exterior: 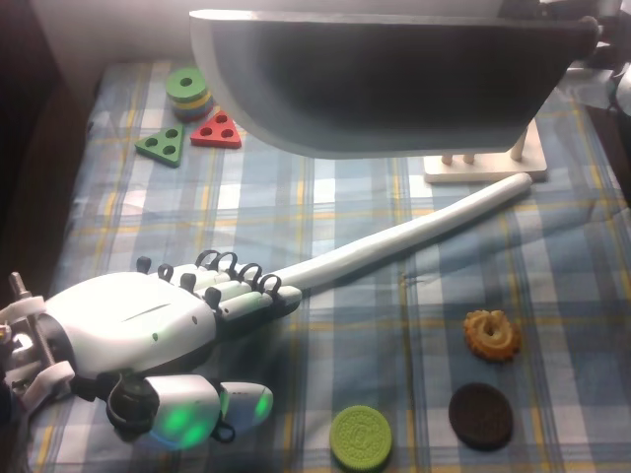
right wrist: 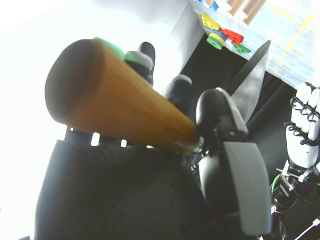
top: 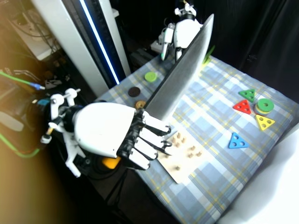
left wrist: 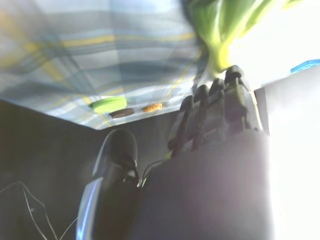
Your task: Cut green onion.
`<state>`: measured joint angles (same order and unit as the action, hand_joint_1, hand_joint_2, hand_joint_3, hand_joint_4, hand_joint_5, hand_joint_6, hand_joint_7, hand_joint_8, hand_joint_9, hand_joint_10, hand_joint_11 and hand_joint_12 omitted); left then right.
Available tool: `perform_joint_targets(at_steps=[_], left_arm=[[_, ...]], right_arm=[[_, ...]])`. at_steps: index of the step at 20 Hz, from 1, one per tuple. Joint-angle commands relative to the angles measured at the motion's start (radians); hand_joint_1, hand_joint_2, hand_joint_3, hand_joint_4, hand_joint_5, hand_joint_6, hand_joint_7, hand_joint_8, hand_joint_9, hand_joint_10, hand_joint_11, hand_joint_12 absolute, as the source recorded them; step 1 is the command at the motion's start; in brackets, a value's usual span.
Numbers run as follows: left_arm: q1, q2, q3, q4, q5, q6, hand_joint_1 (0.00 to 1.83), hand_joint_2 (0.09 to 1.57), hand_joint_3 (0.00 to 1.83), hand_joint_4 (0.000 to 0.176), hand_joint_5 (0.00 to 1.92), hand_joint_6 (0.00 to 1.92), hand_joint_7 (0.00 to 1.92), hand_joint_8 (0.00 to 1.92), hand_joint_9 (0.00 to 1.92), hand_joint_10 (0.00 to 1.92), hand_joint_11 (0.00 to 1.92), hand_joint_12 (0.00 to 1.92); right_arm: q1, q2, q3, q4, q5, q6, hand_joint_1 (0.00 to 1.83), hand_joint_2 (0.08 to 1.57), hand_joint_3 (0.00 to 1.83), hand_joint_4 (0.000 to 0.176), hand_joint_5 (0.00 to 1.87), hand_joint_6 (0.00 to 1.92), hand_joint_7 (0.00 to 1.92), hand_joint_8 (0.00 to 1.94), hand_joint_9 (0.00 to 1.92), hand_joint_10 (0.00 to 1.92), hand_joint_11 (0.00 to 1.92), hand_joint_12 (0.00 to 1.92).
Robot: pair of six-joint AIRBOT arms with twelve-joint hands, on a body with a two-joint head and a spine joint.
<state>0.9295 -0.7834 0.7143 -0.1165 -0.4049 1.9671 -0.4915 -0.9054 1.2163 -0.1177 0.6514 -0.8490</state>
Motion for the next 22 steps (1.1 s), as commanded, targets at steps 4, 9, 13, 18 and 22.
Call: perform_joint_targets(at_steps=[4,9,13,18,22], left_arm=[[-0.007,-0.017,0.005,-0.005,-0.05,-0.001,0.0,1.37,0.0,0.0,0.0,0.0,0.0,0.0,0.0,0.0,0.0,0.0],[-0.007,-0.015,-0.002,-0.005,-0.058,-0.004,0.0,1.36,0.0,0.0,0.01,0.0,0.0,0.0,0.0,0.0,0.0,0.0],[-0.007,-0.014,-0.007,-0.005,-0.067,-0.008,0.0,1.36,0.0,0.0,0.0,0.0,0.0,0.0,0.0,0.0,0.0,0.0],[-0.007,-0.01,-0.012,-0.008,-0.078,-0.011,0.0,1.35,0.0,0.0,0.0,0.0,0.0,0.0,0.0,0.0,0.0,0.0],[-0.007,-0.011,-0.012,-0.017,-0.084,-0.012,0.0,1.35,0.0,0.0,0.0,0.0,0.0,0.0,0.01,0.0,0.0,0.0]], right_arm=[[0.007,0.008,0.004,0.03,0.133,0.018,0.25,1.53,0.0,0.1,0.51,1.92,0.72,1.94,0.89,1.92,1.0,1.92],[-0.001,0.008,0.004,0.032,0.129,0.018,0.26,1.53,0.0,0.094,0.52,1.92,0.74,1.94,0.89,1.92,1.02,1.92],[-0.03,0.007,0.007,0.035,0.082,0.018,0.28,1.54,0.0,0.056,0.51,1.92,0.84,1.94,1.07,1.92,1.19,1.92],[-0.1,-0.036,0.041,0.082,0.024,0.018,0.28,1.54,0.0,0.033,0.57,1.92,0.79,1.94,0.94,1.92,1.04,1.92],[-0.134,-0.056,0.049,0.081,-0.038,-0.003,0.27,1.57,0.0,0.0,0.55,1.92,0.79,1.94,0.95,1.92,1.09,1.92]])
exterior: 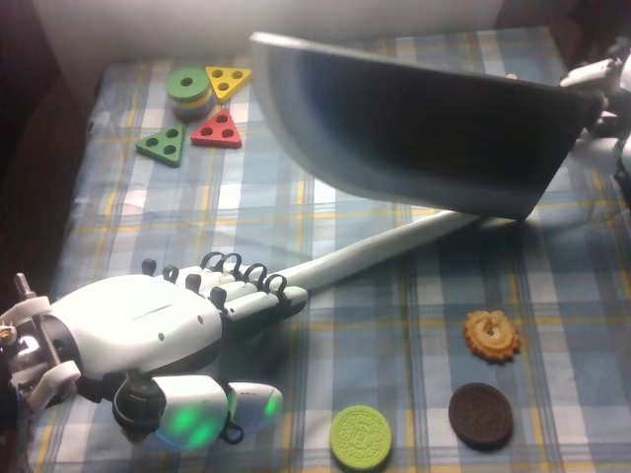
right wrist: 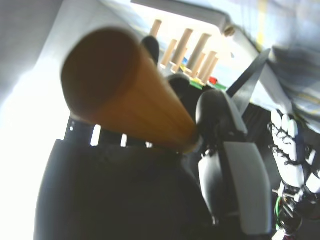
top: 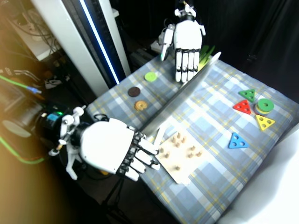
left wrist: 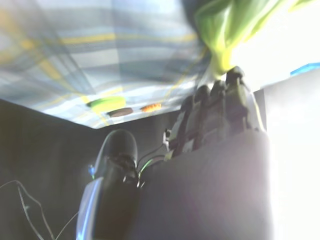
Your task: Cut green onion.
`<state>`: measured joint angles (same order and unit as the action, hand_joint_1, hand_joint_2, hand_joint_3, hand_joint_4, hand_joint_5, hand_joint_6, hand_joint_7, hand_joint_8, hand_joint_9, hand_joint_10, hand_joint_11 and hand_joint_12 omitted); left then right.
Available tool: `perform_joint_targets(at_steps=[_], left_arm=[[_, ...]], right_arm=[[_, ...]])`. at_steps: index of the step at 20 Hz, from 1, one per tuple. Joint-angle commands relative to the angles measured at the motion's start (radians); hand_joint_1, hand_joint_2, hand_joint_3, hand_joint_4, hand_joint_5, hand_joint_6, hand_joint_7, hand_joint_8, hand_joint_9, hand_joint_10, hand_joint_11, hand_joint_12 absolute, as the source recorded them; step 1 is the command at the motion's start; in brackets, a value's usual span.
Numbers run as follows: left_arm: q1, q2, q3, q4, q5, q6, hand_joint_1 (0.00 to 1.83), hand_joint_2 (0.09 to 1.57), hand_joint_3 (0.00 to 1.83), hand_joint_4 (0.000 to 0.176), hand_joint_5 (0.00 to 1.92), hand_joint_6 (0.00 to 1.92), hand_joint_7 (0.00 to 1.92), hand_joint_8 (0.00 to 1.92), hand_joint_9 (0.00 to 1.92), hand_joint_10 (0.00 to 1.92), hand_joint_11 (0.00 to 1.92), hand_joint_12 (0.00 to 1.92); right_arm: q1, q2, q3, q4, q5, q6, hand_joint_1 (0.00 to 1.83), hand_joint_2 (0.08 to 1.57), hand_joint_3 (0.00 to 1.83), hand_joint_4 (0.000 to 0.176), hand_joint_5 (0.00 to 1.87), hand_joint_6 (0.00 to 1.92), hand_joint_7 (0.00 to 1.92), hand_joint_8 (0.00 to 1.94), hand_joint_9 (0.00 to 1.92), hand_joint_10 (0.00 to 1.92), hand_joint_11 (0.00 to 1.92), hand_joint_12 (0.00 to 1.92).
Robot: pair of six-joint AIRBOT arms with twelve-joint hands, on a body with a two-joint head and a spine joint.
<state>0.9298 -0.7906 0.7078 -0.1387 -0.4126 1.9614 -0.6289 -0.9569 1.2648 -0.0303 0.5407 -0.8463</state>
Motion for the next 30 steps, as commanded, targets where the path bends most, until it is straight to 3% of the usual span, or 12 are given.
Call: perform_joint_targets(at_steps=[1,7,9,10,11,12,13,14,15,17,23,30], left_arm=[[-0.008,-0.004,-0.006,0.004,-0.077,-0.007,0.0,1.35,0.0,0.0,0.0,0.0,0.0,0.0,0.0,0.0,0.0,0.0],[-0.007,-0.005,-0.002,-0.001,-0.08,-0.007,0.0,1.37,0.0,0.0,0.02,0.01,0.01,0.0,0.02,0.01,0.01,0.0],[-0.007,-0.005,-0.002,-0.005,-0.086,-0.007,0.0,1.37,0.0,0.0,0.02,0.01,0.02,0.01,0.04,0.01,0.04,0.02],[-0.007,-0.005,-0.002,-0.006,-0.092,-0.007,0.0,1.37,0.0,0.0,0.01,0.0,0.02,0.0,0.03,0.01,0.05,0.02],[-0.007,-0.004,-0.002,-0.009,-0.1,-0.007,0.0,1.37,0.0,0.0,0.04,0.01,0.03,0.01,0.04,0.01,0.04,0.02],[-0.008,-0.002,-0.002,-0.015,-0.111,-0.007,0.0,1.37,0.0,0.0,0.04,0.01,0.03,0.01,0.04,0.01,0.04,0.02],[-0.008,0.002,-0.004,-0.016,-0.122,-0.007,0.0,1.36,0.0,0.0,0.01,0.0,0.01,0.0,0.01,0.0,0.03,0.01],[-0.008,0.008,-0.007,-0.017,-0.137,-0.007,0.0,1.37,0.0,0.0,0.0,0.0,0.0,0.0,0.0,0.0,0.01,0.0],[-0.009,0.016,-0.012,-0.017,-0.153,-0.008,0.0,1.37,0.0,0.0,0.0,0.0,0.0,0.0,0.0,0.0,0.0,0.0],[-0.01,0.036,-0.025,-0.017,-0.196,-0.019,0.0,1.37,0.0,0.0,0.0,0.0,0.0,0.0,0.0,0.0,0.0,0.0],[-0.012,0.073,-0.042,0.018,-0.311,-0.123,0.0,1.38,0.01,0.0,0.0,0.0,0.0,0.0,0.0,0.0,0.0,0.0],[-0.012,0.14,-0.061,0.056,-0.472,-0.273,0.0,1.43,0.02,0.0,0.02,0.01,0.01,0.0,0.03,0.01,0.08,0.04]], right_arm=[[0.003,-0.005,0.001,-0.006,0.072,-0.006,0.26,1.56,0.0,0.0,0.57,1.92,0.81,1.94,0.99,1.92,1.13,1.92],[0.015,0.016,-0.019,-0.003,0.157,-0.006,0.21,1.56,0.0,0.001,0.57,1.92,0.79,1.94,0.95,1.92,1.07,1.92],[0.024,0.03,-0.027,0.012,0.207,-0.006,0.18,1.56,0.0,0.037,0.57,1.92,0.84,1.94,1.01,1.92,1.12,1.92],[0.036,0.044,-0.032,0.029,0.245,-0.006,0.25,1.56,0.0,0.037,0.56,1.92,0.81,1.94,0.98,1.92,1.08,1.92],[0.041,0.052,-0.033,0.041,0.271,-0.006,0.21,1.56,0.0,0.061,0.53,1.92,0.79,1.94,0.98,1.92,1.09,1.92],[0.058,0.062,-0.033,0.051,0.296,-0.006,0.2,1.56,0.0,0.066,0.52,1.92,0.78,1.94,0.98,1.92,1.09,1.92],[0.08,0.069,-0.032,0.054,0.306,-0.006,0.22,1.55,0.0,0.0,0.47,1.84,0.77,1.94,0.98,1.92,1.11,1.92],[0.099,0.073,-0.028,0.054,0.308,-0.006,0.25,1.53,0.0,0.0,0.52,1.76,0.75,1.94,0.94,1.92,1.07,1.92],[0.118,0.073,-0.022,0.054,0.308,-0.01,0.3,1.53,0.0,0.0,0.51,1.89,0.73,1.94,0.9,1.92,1.02,1.92],[0.155,0.073,-0.006,0.054,0.287,-0.045,0.34,1.56,0.0,0.0,0.69,1.92,0.93,1.94,1.13,1.92,1.23,1.92],[0.187,0.074,0.023,0.054,0.17,-0.127,0.41,1.54,0.0,0.0,0.81,1.92,0.99,1.94,1.2,1.92,1.3,1.92],[0.2,0.066,0.061,0.053,0.082,-0.142,0.47,1.55,0.0,0.0,0.68,1.92,0.88,1.94,1.11,1.92,1.26,1.92]])
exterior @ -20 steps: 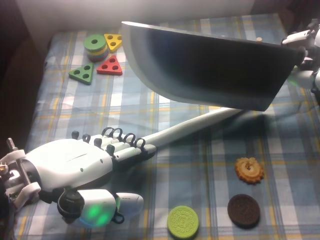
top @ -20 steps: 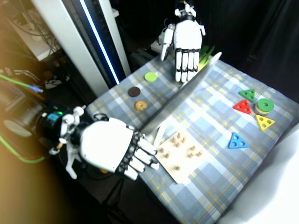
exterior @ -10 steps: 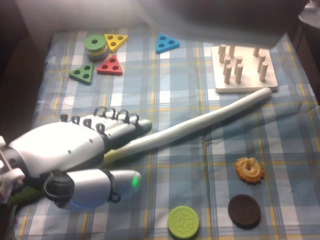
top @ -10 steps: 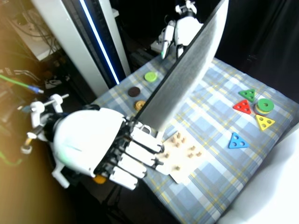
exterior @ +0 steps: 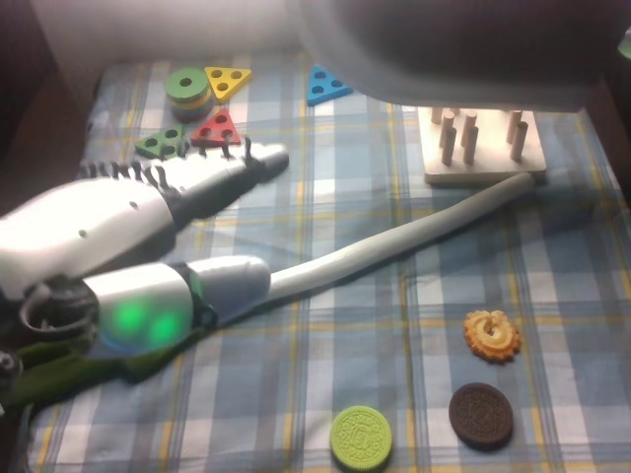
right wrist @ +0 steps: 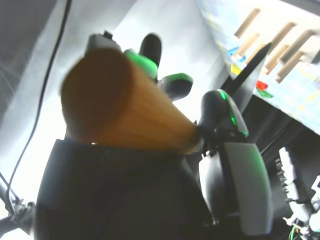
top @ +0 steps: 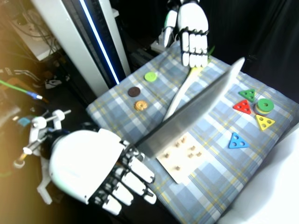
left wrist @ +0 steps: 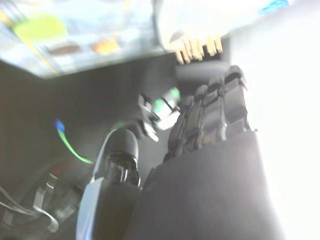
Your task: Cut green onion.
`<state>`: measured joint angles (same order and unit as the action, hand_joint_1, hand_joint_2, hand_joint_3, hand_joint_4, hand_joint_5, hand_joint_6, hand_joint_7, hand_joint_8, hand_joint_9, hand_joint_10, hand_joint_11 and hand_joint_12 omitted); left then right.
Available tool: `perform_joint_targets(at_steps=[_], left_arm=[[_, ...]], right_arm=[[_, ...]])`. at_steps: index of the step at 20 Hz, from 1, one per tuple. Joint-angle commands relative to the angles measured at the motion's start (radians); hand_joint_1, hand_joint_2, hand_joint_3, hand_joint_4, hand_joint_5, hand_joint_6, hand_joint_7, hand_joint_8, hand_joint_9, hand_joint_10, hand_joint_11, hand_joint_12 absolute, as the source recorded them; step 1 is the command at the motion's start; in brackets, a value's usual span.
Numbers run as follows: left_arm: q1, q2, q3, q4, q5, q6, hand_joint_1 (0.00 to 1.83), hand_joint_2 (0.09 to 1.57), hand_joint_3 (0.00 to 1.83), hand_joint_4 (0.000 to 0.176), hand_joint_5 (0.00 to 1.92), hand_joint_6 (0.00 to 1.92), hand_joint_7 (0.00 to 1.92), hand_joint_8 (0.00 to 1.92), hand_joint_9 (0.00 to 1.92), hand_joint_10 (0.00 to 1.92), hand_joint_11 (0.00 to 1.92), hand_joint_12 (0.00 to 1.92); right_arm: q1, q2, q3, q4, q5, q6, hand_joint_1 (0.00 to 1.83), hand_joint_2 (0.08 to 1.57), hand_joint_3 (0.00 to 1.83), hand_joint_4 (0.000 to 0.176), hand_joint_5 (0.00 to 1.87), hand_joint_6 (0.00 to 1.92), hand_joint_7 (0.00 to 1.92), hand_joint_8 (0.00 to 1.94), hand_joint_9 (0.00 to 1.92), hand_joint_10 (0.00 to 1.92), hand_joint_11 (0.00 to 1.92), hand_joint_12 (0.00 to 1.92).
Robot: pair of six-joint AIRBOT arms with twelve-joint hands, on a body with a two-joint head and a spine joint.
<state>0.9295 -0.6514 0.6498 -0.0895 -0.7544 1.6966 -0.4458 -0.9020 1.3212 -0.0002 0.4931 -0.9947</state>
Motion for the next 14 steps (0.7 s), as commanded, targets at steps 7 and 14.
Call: perform_joint_targets(at_steps=[7,14], left_arm=[[0.001,0.035,-0.001,-0.052,-0.251,-0.008,0.0,1.44,0.02,0.0,0.0,0.0,0.0,0.0,0.0,0.0,0.0,0.0],[0.046,0.063,-0.009,-0.115,-0.347,-0.008,0.0,1.4,0.0,0.0,0.0,0.0,0.0,0.0,0.0,0.0,0.0,0.0]], right_arm=[[0.043,0.006,0.008,0.01,0.054,-0.06,0.27,1.54,0.0,0.0,0.55,1.88,0.77,1.94,0.97,1.92,1.09,1.92],[0.043,-0.005,0.008,0.01,0.048,-0.06,0.19,1.54,0.0,0.0,0.61,1.68,0.77,1.94,0.95,1.92,1.07,1.92]])
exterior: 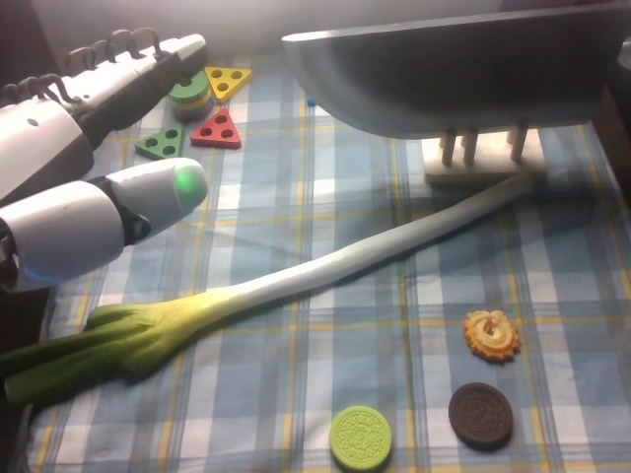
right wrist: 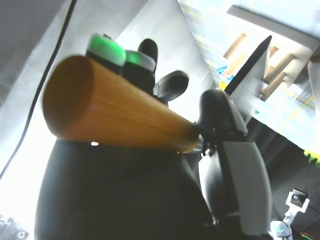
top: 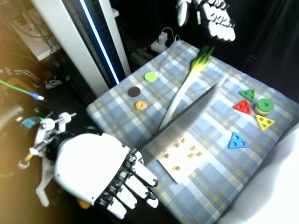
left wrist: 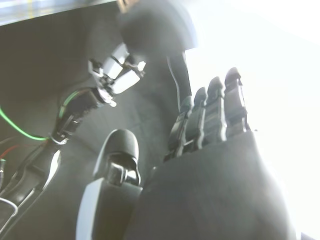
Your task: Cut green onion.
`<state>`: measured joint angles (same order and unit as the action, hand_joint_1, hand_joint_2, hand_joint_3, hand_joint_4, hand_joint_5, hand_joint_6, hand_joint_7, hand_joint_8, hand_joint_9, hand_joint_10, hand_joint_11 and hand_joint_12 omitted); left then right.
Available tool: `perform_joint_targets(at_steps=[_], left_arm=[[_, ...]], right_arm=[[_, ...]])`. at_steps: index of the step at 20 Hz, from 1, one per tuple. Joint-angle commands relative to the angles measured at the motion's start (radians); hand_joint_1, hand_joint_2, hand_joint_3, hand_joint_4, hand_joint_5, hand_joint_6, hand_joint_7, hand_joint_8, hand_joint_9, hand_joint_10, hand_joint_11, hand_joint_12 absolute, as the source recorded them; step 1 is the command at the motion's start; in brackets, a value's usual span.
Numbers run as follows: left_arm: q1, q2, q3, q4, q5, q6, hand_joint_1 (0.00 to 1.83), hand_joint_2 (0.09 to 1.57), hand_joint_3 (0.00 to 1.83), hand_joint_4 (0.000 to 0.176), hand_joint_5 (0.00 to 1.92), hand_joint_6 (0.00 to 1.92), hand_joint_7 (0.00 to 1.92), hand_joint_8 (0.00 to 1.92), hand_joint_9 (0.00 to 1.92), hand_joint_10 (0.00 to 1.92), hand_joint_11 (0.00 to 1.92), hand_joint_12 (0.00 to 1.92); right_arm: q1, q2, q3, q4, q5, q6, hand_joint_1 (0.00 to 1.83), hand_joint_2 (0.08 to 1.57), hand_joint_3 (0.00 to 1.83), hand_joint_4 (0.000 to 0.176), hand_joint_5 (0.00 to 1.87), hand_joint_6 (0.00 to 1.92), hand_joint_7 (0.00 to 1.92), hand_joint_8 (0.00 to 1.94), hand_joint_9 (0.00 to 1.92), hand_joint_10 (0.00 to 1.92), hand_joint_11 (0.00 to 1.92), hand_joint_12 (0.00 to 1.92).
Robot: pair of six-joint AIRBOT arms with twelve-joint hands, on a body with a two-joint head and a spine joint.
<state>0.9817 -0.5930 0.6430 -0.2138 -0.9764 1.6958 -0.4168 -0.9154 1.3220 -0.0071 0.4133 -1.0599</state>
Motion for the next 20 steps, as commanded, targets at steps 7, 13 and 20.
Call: perform_joint_targets(at_steps=[7,13,20], left_arm=[[0.02,0.025,0.0,-0.059,-0.282,-0.008,0.0,1.38,0.0,0.0,0.0,0.0,0.0,0.0,0.0,0.0,0.0,0.0],[0.042,0.041,-0.004,-0.096,-0.379,-0.008,0.0,1.4,0.0,0.0,0.0,0.0,0.0,0.0,0.0,0.0,0.0,0.0],[0.054,0.043,-0.001,-0.114,-0.406,-0.008,0.0,1.44,0.01,0.0,0.05,0.01,0.03,0.01,0.05,0.01,0.03,0.02]], right_arm=[[0.014,-0.033,0.035,0.025,0.066,0.005,0.07,1.51,0.0,0.039,0.45,1.92,0.63,1.94,0.73,1.92,0.84,1.92],[-0.006,-0.046,0.06,0.04,0.029,0.005,0.22,1.55,0.01,0.074,0.51,1.92,0.78,1.94,0.95,1.92,1.08,1.92],[-0.031,-0.048,0.053,0.045,0.032,0.005,0.56,1.32,0.0,0.009,0.37,0.62,0.73,1.25,0.83,1.64,0.78,1.9]])
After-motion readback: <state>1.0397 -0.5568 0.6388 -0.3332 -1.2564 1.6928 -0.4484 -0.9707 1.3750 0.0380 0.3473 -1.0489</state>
